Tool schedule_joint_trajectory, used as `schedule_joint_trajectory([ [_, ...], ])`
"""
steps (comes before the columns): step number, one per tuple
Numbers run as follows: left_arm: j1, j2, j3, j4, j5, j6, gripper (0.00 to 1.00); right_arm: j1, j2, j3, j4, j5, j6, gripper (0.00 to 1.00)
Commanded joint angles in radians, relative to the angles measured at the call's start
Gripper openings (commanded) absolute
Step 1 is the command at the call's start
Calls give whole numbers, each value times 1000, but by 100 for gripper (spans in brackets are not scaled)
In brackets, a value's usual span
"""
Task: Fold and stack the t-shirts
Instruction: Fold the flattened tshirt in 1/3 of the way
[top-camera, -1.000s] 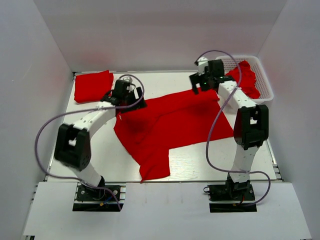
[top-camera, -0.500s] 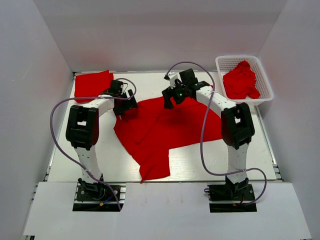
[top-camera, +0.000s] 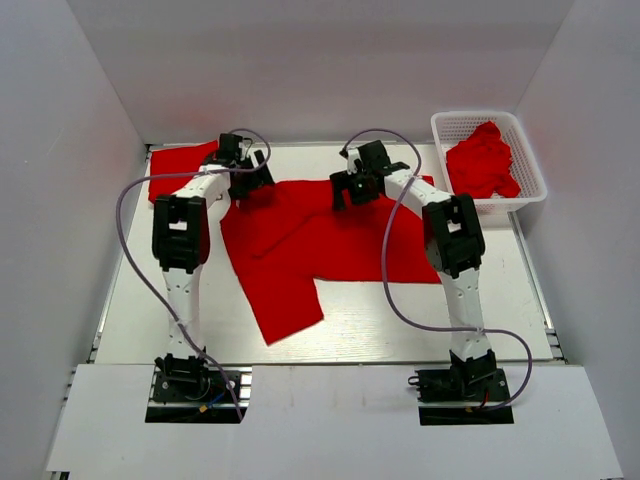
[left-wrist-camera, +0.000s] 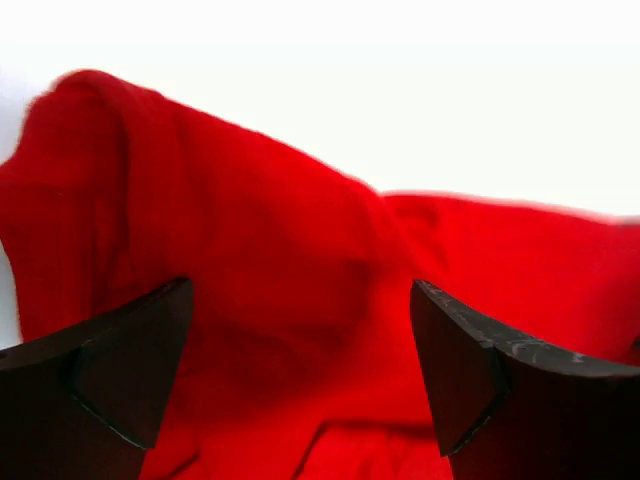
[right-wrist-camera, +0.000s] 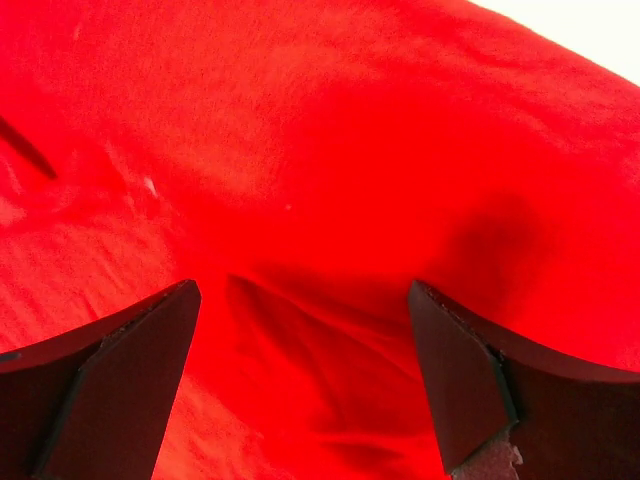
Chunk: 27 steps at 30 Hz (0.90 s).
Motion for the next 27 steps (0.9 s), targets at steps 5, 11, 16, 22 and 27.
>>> schedule_joint_trajectory([
  [5, 37, 325, 411, -124, 84, 86, 100, -8, 119, 139, 22, -14, 96, 90],
  [11, 37, 319, 476, -4, 204, 86, 100, -17, 142, 283, 6, -7, 64, 90],
  [16, 37, 180, 467, -6, 213, 125, 100, -14, 19, 293, 15, 41, 11, 90],
  [22, 37, -14, 405, -111, 140, 207, 100, -14, -241, 49, 86, 90, 69, 90],
  [27, 37, -268, 203, -292, 37, 173, 100, -17, -497, -299, 132, 240, 192, 90],
])
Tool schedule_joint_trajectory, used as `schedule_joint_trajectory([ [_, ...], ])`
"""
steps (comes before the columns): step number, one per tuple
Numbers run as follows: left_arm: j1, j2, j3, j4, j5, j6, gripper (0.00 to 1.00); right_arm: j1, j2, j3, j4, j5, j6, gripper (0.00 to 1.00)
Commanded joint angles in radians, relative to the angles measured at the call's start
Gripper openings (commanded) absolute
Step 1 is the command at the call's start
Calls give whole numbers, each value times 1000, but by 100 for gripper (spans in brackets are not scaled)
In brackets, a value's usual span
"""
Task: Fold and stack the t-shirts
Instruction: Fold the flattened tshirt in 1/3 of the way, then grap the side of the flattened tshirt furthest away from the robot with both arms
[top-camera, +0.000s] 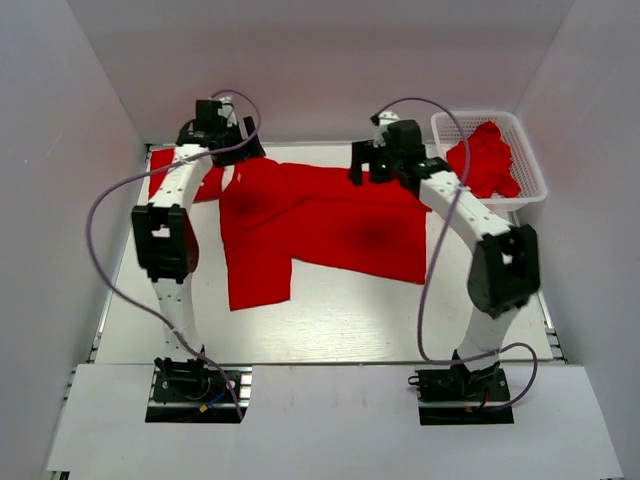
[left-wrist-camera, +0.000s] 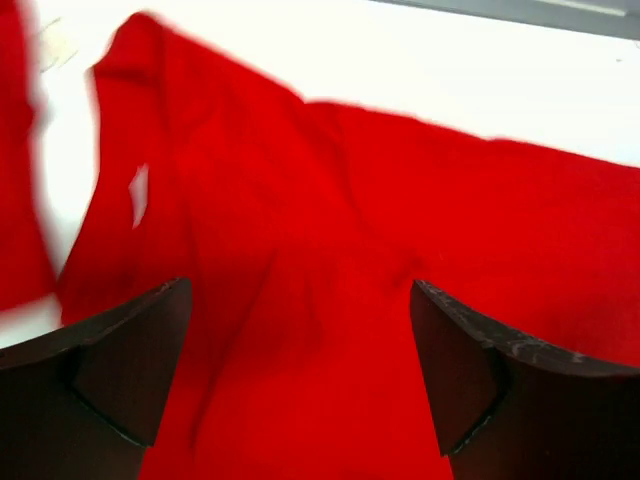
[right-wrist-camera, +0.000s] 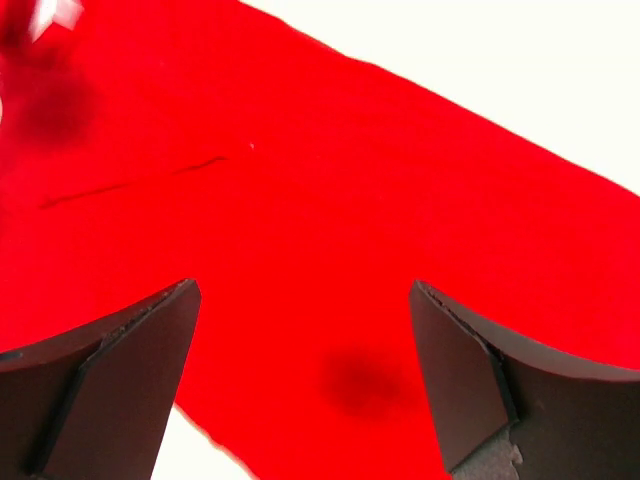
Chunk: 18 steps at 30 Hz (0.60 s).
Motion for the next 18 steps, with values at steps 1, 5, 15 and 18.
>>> schedule_joint_trajectory([
  [1, -1, -286, -158, -155, -104, -27, 100, -5, -190, -225, 48, 149, 131, 90],
  [5, -11, -580, -657, -123, -155, -162, 100, -5, -399, -486, -3, 227, 292, 90],
  [15, -20, -1066, -1318, -220, -143, -357, 100, -5, -689, -884, -107, 195, 441, 90],
  [18, -20, -1150, -1442, -166, -97, -374, 100, -5, -725, -924, -124, 195, 438, 90],
])
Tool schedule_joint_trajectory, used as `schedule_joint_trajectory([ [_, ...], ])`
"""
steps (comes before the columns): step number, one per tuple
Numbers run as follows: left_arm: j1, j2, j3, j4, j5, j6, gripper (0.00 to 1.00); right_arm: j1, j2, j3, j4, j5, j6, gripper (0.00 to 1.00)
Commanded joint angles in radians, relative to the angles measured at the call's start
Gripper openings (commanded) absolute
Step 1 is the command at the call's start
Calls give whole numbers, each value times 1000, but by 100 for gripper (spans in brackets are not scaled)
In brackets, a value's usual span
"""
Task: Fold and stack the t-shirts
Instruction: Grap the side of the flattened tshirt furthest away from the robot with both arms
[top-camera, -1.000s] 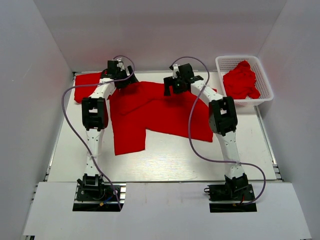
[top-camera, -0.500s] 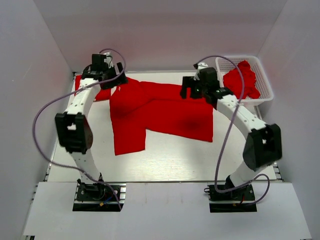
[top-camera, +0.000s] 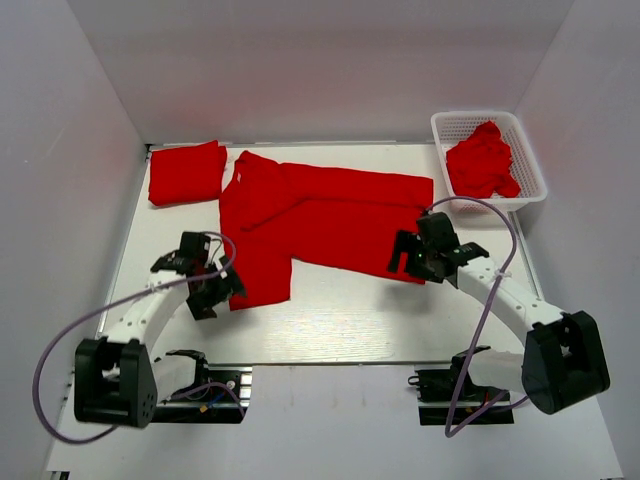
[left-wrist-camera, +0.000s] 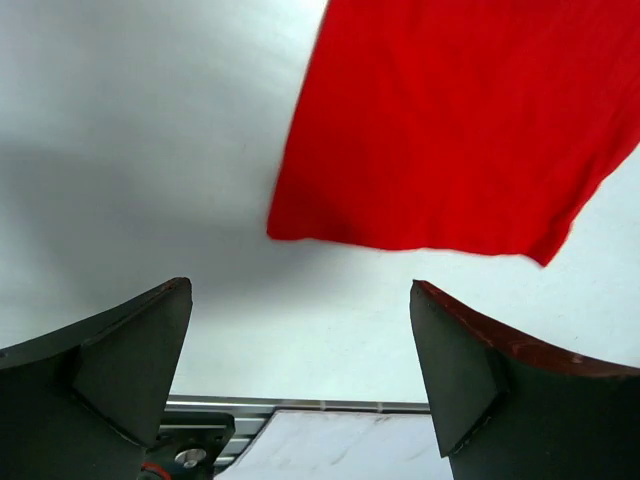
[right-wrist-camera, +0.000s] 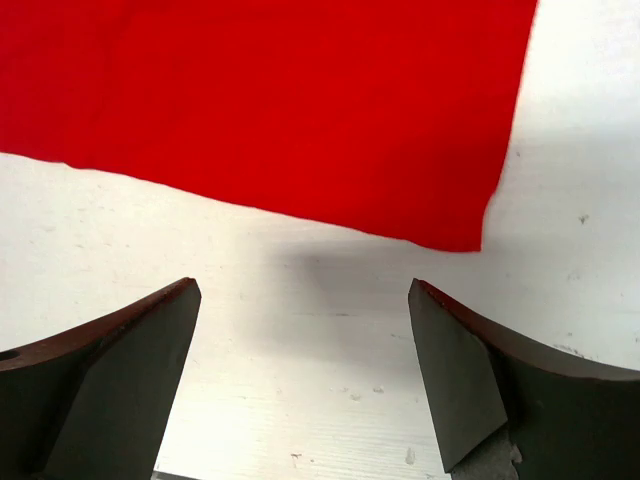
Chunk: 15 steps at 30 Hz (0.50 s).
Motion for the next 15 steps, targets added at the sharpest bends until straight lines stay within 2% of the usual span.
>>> schedule_joint_trajectory([
  [1, -5, -99, -88, 66, 48, -68, 100, -1, -50, -16, -7, 12, 25, 90],
  [9, -5, -112, -170, 161, 6, -87, 100, -1, -66, -19, -15, 35, 14, 90],
  [15, -5, -46, -170, 256, -21, -87, 86, -1, -66, -30, -13, 29, 31, 90],
])
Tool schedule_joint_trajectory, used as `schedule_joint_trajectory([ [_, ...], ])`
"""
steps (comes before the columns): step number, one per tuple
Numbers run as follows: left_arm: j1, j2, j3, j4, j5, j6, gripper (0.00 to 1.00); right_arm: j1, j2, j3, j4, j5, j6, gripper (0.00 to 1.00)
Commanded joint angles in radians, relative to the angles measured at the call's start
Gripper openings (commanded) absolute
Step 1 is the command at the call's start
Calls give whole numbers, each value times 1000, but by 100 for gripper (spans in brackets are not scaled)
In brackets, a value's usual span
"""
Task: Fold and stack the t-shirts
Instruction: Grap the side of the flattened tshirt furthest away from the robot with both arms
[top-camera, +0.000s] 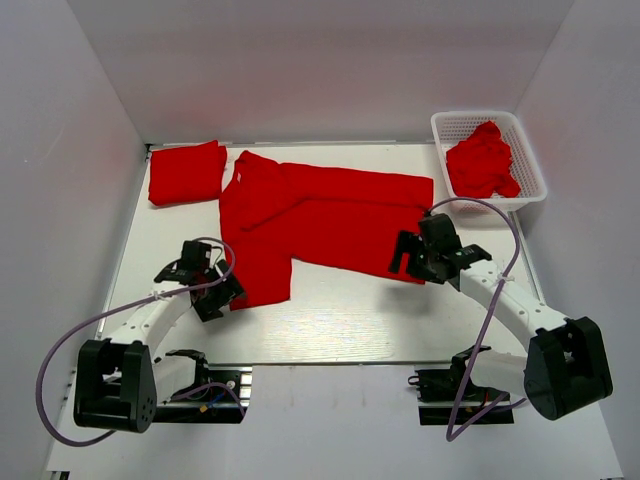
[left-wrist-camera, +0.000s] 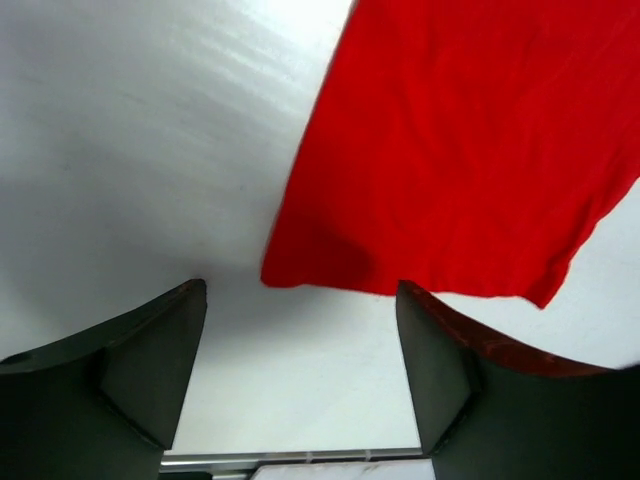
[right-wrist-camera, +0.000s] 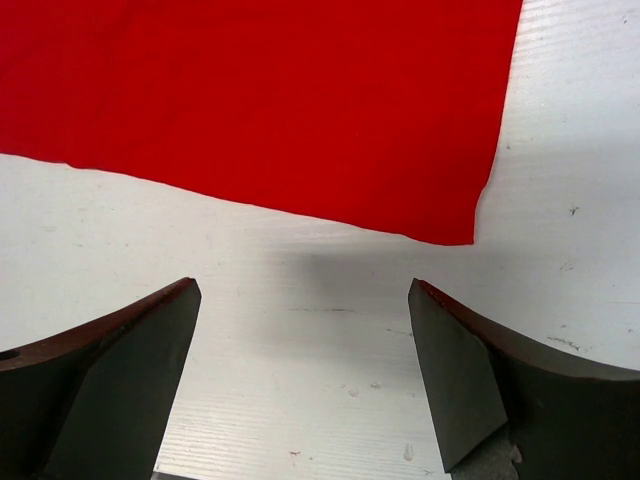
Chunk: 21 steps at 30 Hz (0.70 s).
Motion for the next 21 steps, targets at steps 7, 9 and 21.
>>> schedule_joint_trajectory([
  [7, -2, 68, -56, 157, 73, 23, 54, -1, -28, -10, -13, 64, 40, 90],
  [9, -2, 68, -78, 182, 73, 23, 37, -1, -27, -13, -13, 72, 46, 90],
  [21, -2, 64, -37, 182, 50, 51, 0, -4, -16, -28, -45, 85, 72, 90],
])
